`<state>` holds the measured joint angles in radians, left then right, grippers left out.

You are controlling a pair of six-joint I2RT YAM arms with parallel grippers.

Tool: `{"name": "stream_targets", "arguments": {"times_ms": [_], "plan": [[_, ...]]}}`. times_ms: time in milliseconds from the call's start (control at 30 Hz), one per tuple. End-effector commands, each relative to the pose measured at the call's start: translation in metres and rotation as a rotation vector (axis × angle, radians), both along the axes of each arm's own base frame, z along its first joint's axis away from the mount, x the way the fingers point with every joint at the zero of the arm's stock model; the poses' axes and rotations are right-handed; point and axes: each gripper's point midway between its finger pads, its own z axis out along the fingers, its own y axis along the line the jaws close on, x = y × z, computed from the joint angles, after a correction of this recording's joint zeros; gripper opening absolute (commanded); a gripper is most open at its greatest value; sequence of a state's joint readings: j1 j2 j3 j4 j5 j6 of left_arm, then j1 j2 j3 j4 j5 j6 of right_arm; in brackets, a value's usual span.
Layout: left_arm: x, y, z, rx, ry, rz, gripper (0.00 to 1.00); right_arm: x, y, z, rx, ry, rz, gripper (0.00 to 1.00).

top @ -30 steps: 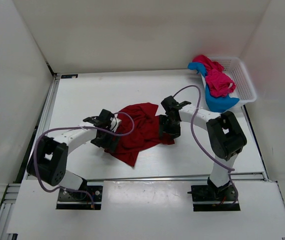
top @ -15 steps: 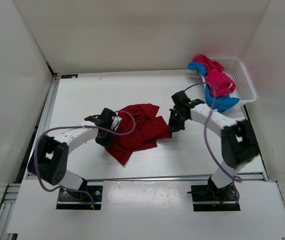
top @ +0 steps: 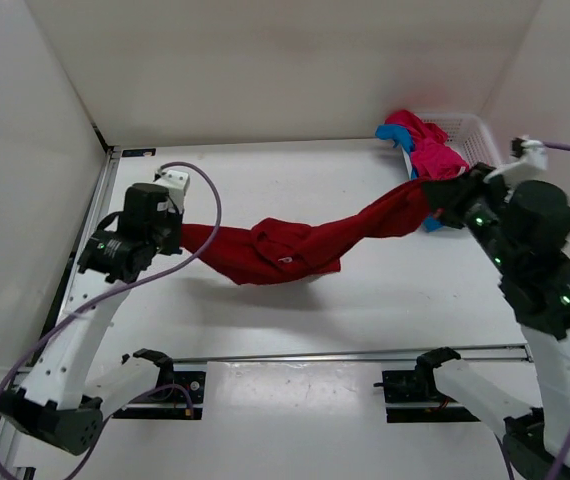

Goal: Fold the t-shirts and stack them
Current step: Flatten out the tshirt

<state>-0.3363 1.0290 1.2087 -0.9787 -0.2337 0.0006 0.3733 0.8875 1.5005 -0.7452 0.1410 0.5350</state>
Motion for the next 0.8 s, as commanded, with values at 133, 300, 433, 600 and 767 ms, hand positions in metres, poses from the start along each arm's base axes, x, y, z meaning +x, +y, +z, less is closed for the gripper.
{"name": "stream_targets", "arguments": {"times_ms": [133,300,433,600,767], "plan": [[-0.04,0.0,0.044,-0.093,-0.04,-0.056,0.11,-0.06,-0.054,0.12,0.024,-0.362,-0.136,0.0],[-0.028,0.011,0.043,-0.076,-0.063,0.003,0.11,-0.032,-0.047,0.113,0.014,-0.308,-0.158,0.0],[-0.011,0.02,0.051,-0.048,-0.104,0.059,0.11,0.03,0.002,0.059,-0.018,-0.113,-0.032,0.0],[0.016,0.034,0.051,-0.041,-0.119,0.135,0.11,0.08,0.045,0.041,0.019,0.007,0.069,0.0],[0.029,0.024,0.005,-0.047,0.022,0.102,1.0,0.087,0.048,0.013,0.022,0.082,0.058,0.0]]}}
